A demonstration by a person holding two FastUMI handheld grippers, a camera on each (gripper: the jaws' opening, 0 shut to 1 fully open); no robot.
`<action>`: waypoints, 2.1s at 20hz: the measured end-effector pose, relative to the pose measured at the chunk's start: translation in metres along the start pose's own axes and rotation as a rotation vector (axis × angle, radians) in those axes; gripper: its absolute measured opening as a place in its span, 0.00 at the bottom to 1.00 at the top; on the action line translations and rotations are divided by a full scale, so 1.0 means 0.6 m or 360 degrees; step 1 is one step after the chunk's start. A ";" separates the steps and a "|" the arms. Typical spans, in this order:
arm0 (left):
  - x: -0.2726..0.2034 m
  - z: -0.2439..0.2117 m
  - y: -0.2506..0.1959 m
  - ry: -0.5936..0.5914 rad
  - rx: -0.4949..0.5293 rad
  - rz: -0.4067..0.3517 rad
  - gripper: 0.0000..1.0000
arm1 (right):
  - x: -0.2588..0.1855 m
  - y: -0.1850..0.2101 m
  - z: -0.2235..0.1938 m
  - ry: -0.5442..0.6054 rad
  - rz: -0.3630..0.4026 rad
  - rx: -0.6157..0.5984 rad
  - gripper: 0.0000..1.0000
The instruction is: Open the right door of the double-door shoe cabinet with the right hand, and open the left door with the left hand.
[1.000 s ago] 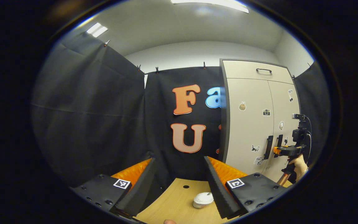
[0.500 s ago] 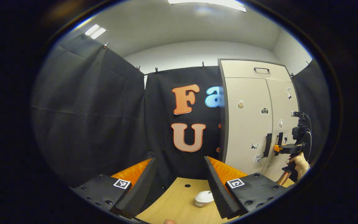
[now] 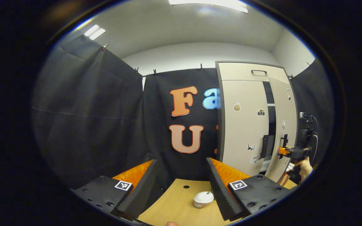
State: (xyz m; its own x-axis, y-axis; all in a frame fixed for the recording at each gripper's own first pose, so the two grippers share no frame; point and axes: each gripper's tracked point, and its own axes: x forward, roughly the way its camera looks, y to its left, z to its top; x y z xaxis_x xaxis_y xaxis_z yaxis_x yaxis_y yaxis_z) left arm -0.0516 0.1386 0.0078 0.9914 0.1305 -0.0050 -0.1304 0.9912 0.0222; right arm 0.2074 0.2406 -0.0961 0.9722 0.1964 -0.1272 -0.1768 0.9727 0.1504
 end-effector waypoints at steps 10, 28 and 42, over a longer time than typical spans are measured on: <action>-0.019 0.024 -0.040 -0.0033 -0.0043 -0.0084 0.96 | -0.064 -0.081 0.010 -0.0021 -0.0164 -0.0050 0.03; -0.026 0.034 -0.210 -0.0022 -0.0042 -0.0260 0.96 | -0.115 -0.211 0.040 -0.0035 -0.0293 -0.0169 0.00; 0.014 0.012 -0.360 0.0034 -0.0139 -0.0317 0.97 | -0.113 -0.246 0.043 0.0006 -0.0129 -0.0139 0.00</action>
State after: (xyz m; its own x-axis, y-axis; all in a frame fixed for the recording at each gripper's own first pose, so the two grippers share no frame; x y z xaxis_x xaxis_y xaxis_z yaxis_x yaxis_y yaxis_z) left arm -0.0147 -0.0746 0.0103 0.9974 -0.0689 -0.0217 0.0672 0.9954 -0.0681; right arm 0.1717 0.0804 -0.0847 0.9834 0.1170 -0.1389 -0.1106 0.9924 0.0534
